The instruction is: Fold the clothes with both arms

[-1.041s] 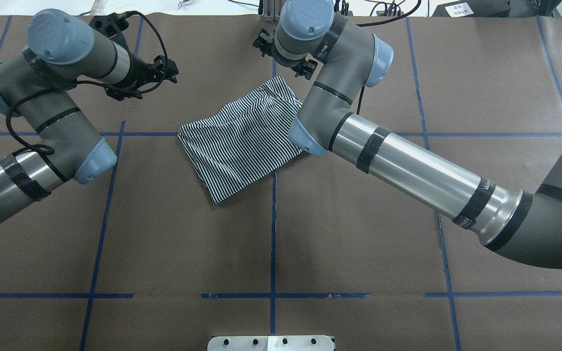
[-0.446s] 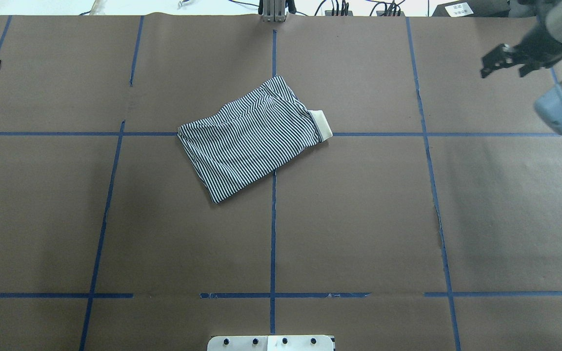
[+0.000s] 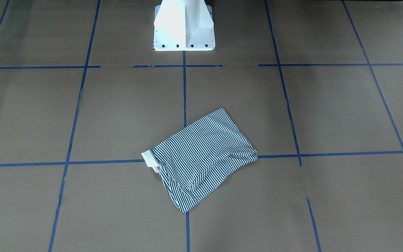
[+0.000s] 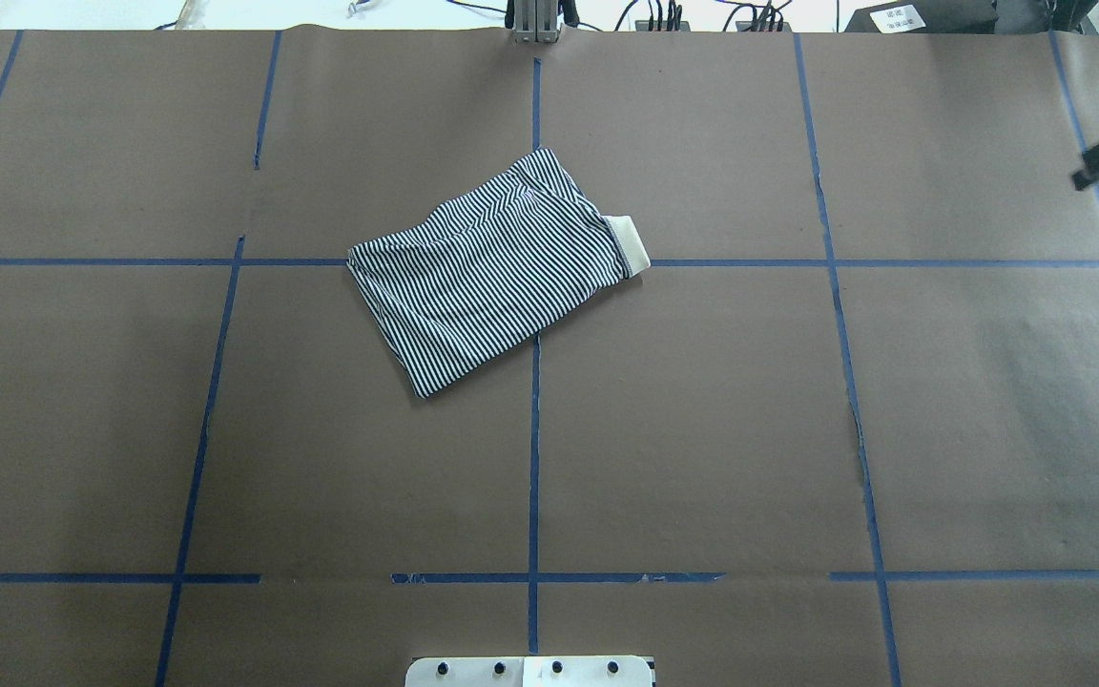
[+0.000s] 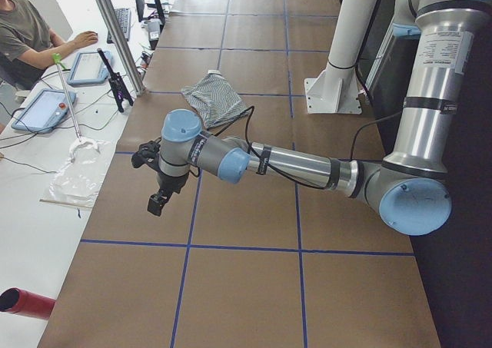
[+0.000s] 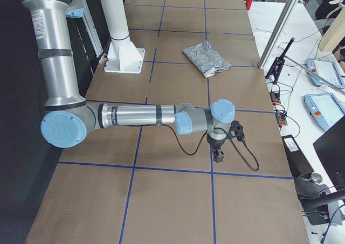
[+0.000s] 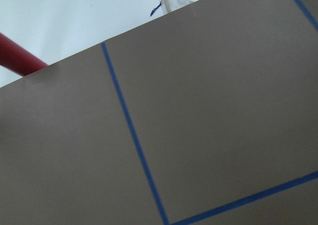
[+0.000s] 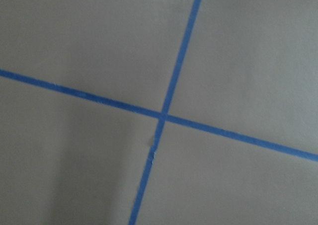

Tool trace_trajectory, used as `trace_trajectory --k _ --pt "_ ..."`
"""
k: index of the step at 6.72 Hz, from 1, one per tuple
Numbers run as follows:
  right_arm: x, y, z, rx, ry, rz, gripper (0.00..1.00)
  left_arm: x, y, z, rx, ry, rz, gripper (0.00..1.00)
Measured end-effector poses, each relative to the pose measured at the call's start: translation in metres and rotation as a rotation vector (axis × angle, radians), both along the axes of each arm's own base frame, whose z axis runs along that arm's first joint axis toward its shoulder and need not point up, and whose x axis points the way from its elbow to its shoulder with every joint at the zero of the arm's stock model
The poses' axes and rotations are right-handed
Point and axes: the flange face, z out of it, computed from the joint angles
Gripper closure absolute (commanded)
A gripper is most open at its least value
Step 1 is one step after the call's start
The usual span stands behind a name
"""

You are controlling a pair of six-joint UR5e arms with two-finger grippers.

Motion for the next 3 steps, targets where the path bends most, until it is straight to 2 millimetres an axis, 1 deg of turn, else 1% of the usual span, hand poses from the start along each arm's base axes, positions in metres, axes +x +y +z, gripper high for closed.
trace_trajectory --k 1,2,3 --pt "0.022 0.018 0.001 0.004 0.006 -0.006 0.00 -0.008 0.018 0.009 -0.008 -0.008 0.013 0.00" --pt "0.030 0.030 -0.002 0.012 0.011 -0.006 0.00 -0.009 0.032 0.024 -0.024 -0.024 0.015 0.00" --pt "0.032 0.034 -0.007 0.007 0.003 0.008 0.00 -0.010 0.044 0.039 -0.052 -0.029 0.015 0.00"
